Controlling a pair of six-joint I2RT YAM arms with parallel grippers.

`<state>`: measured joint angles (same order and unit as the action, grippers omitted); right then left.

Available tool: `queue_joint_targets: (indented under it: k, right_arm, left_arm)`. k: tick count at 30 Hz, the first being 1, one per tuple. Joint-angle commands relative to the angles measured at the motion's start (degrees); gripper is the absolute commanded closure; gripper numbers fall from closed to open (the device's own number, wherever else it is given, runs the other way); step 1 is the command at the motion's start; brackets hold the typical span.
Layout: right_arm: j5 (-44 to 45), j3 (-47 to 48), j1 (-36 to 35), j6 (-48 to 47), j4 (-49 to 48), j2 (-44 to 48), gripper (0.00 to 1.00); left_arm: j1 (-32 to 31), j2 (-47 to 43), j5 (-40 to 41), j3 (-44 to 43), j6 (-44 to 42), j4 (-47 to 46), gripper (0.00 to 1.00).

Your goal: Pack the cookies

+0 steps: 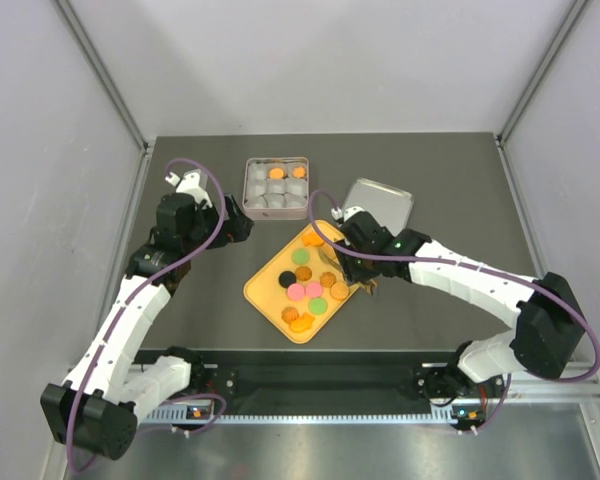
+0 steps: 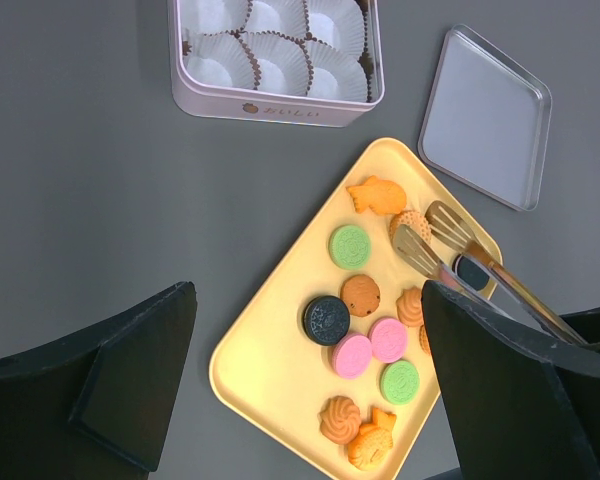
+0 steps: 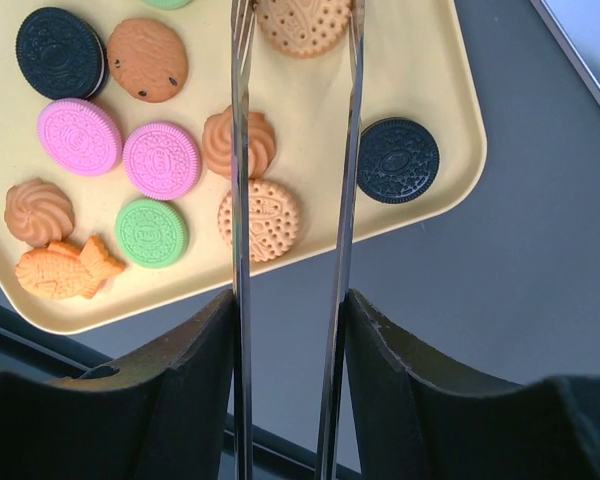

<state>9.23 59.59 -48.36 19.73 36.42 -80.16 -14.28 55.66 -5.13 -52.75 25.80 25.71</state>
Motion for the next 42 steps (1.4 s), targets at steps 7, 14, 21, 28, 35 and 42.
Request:
queue_joint_targets:
  k: [7,14,21,28,35,42]
  right_arm:
    - [0.26,0.00,-1.56,0.31,-0.92,-0.70,0.58]
    - [-0.27,3.77,-1.47,-1.09,3.55,2.72,0.67]
    - [-0.54,13.42,-1.30,-2.93,7.34,3.79,0.67]
    - [-0.80,27.05,-0.51,-4.96,5.95,-6.03,0.68]
    - [-0.71,42.61,2.65,-7.16,-1.60,-21.77,0.67]
    - [-1.41,52.73,3.97,-8.56,-13.18,-36.54,0.68]
  left_arm:
    - [0.40,-0.55,0.03,0.28,0.13,-2.51,0.01]
    - [0.48,-0.46,0.11,0.19,0.13,-2.42,0.01]
    - [0.48,-0.81,0.20,0.28,0.21,-2.42,0.01]
    - [0.48,-1.17,0.29,0.19,0.39,-2.60,0.01]
    - [0.48,-1.43,-0.24,0.28,0.48,-2.77,0.01]
    - [0.57,-1.87,-0.67,0.19,0.57,-2.95,0.01]
